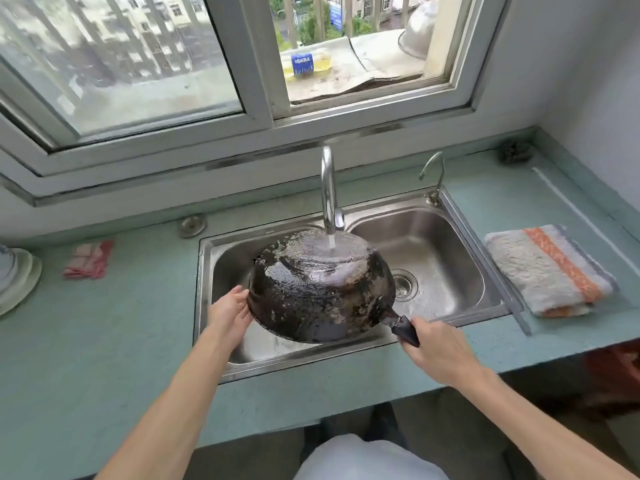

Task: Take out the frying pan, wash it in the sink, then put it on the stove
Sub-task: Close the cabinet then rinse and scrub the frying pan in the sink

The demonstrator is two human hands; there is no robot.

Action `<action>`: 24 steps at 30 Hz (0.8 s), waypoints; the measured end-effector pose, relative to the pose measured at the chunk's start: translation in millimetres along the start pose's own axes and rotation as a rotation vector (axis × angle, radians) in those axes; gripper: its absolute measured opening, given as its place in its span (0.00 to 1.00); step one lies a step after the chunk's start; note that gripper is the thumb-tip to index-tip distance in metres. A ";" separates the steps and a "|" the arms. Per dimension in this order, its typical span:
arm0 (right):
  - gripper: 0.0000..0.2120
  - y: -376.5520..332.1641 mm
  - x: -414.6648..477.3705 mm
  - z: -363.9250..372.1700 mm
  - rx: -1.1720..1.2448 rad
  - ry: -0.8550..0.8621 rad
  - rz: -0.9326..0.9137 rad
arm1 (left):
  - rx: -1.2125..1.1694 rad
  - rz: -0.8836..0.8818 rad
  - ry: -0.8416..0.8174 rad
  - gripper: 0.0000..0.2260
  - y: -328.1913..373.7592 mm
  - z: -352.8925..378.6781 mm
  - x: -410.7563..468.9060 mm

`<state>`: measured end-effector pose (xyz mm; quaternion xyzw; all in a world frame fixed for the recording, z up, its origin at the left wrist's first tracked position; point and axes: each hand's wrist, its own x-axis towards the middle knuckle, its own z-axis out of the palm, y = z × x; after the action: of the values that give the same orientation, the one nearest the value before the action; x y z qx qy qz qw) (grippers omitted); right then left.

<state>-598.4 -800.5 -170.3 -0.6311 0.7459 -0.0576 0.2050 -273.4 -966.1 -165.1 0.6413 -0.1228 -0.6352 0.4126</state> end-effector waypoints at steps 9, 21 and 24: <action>0.14 -34.9 38.4 -1.8 0.019 -0.103 -0.049 | -0.216 0.040 0.008 0.14 32.1 -32.1 1.3; 0.18 -16.9 66.9 28.2 0.363 -0.433 0.008 | -0.320 0.107 -0.039 0.08 64.1 45.1 -6.6; 0.17 -12.9 64.6 34.6 0.361 -0.420 0.019 | -0.283 0.110 -0.020 0.09 64.4 65.9 -6.6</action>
<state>-581.2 -859.4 -212.4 -0.5754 0.6707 -0.0554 0.4647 -311.2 -1026.7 -106.6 0.5626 -0.0710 -0.6288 0.5320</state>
